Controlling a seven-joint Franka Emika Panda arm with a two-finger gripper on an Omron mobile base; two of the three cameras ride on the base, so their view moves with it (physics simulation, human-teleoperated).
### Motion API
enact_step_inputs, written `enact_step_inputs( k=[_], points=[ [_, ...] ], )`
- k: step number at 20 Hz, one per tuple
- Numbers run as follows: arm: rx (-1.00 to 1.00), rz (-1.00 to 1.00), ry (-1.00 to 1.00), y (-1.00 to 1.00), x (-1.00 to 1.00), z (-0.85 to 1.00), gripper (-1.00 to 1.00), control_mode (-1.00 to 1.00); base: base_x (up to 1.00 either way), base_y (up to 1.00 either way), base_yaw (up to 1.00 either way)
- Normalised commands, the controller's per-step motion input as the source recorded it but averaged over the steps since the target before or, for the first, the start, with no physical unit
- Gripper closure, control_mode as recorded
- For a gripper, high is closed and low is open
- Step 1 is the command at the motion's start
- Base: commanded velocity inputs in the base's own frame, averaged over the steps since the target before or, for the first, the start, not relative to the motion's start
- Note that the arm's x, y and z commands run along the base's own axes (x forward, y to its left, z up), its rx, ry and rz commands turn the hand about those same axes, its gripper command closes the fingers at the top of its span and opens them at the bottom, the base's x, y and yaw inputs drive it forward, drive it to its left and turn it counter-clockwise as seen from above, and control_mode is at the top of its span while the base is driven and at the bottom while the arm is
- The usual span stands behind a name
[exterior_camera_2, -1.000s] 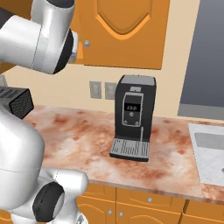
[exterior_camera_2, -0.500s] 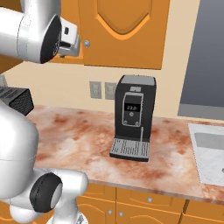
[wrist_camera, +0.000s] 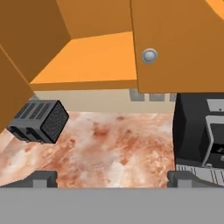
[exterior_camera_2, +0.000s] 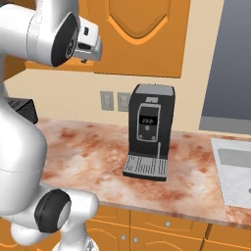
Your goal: Open the cabinet, pick the kettle from the cabinet, and place it in the sink.
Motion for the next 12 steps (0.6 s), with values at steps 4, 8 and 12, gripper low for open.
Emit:
enact_step_inputs(
  k=[4,8,12],
  points=[
    [-0.02,-0.02,-0.1,-0.17,0.21,-0.08,-1.0,-1.0,0.0,0.0,0.0],
    [0.0,-0.04,-0.14,-0.01,0.31,-0.1,-1.0,-1.0,0.0,0.0,0.0],
    [0.0,-0.04,-0.1,0.0,0.32,-0.08,-1.0,-1.0,0.0,0.0,0.0]
  ],
)
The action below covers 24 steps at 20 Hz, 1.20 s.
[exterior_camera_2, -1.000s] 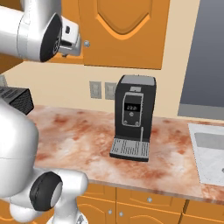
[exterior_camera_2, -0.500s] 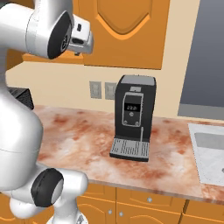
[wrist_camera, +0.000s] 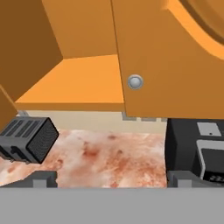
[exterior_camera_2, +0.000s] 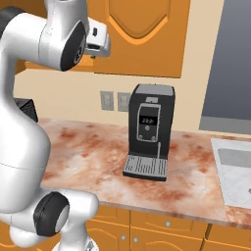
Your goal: Open the cabinet, pick the kettle from the cabinet, and place it in the sink.
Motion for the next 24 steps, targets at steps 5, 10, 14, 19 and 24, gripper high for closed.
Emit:
enact_step_inputs(
  k=[5,10,14,19,24],
  points=[
    [0.01,-0.06,-0.01,0.0,0.36,-0.11,-1.0,-1.0,0.0,0.0,0.0],
    [0.05,0.0,0.0,-0.05,0.44,-0.01,-1.0,-1.0,0.0,0.0,0.0],
    [0.09,0.0,0.0,-0.01,0.46,0.0,-1.0,-1.0,0.0,0.0,0.0],
    [0.09,0.0,0.0,-0.02,0.42,0.0,-1.0,-1.0,0.0,0.0,0.0],
    [0.05,0.0,0.0,0.0,0.46,0.0,-1.0,-1.0,0.0,0.0,0.0]
  ],
)
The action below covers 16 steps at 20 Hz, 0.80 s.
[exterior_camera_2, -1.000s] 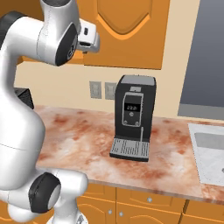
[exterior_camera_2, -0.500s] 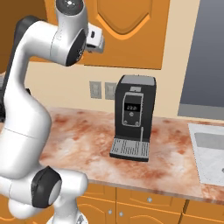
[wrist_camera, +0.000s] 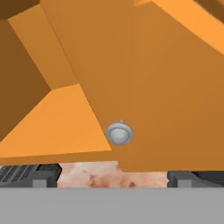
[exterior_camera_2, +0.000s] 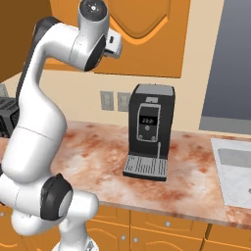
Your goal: Open the cabinet, pick the kettle from the cabinet, and place it in the sink.
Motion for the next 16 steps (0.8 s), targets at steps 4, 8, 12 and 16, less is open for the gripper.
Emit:
enact_step_inputs(
  k=[4,8,12,16],
  points=[
    [0.03,-0.02,0.0,0.02,0.42,-0.01,-1.0,-1.0,0.0,0.0,0.0],
    [0.02,0.0,0.0,0.0,0.38,-0.04,-1.0,-1.0,0.0,0.0,0.0],
    [0.02,0.0,0.01,0.0,0.35,-0.02,-1.0,-1.0,0.0,0.0,0.0],
    [0.03,0.0,0.0,0.0,0.25,-0.05,-1.0,-1.0,0.0,0.0,0.0]
  ],
)
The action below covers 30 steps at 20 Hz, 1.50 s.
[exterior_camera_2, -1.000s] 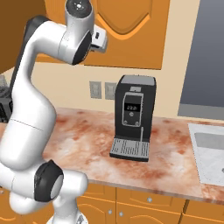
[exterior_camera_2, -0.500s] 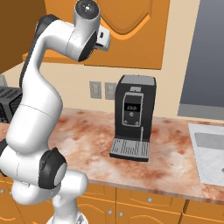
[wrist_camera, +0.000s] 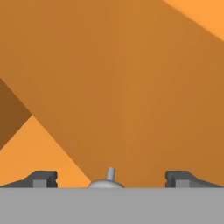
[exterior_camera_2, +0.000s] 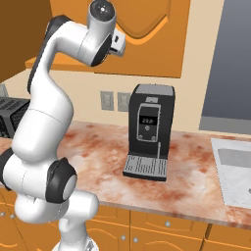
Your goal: Open the cabinet, pick the kettle from the cabinet, and place it in the sink.
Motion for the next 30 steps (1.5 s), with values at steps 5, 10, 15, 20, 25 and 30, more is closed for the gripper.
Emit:
enact_step_inputs(
  k=[5,10,15,20,25,30],
  points=[
    [0.02,0.0,0.01,0.03,0.15,-0.06,-1.0,-1.0,0.0,0.0,0.0],
    [0.02,-0.01,0.0,0.1,0.03,-0.12,-1.0,-1.0,0.0,0.0,0.0],
    [0.0,-0.02,0.0,0.1,0.01,-0.17,-1.0,-1.0,0.0,0.0,0.0],
    [0.01,-0.03,0.0,0.08,0.13,-0.14,-1.0,-1.0,0.0,0.0,0.0],
    [0.05,0.0,-0.01,0.0,0.29,0.0,1.0,-1.0,0.0,0.0,0.0],
    [0.06,0.0,0.0,-0.03,0.2,0.0,1.0,-1.0,0.0,0.0,0.0]
  ],
)
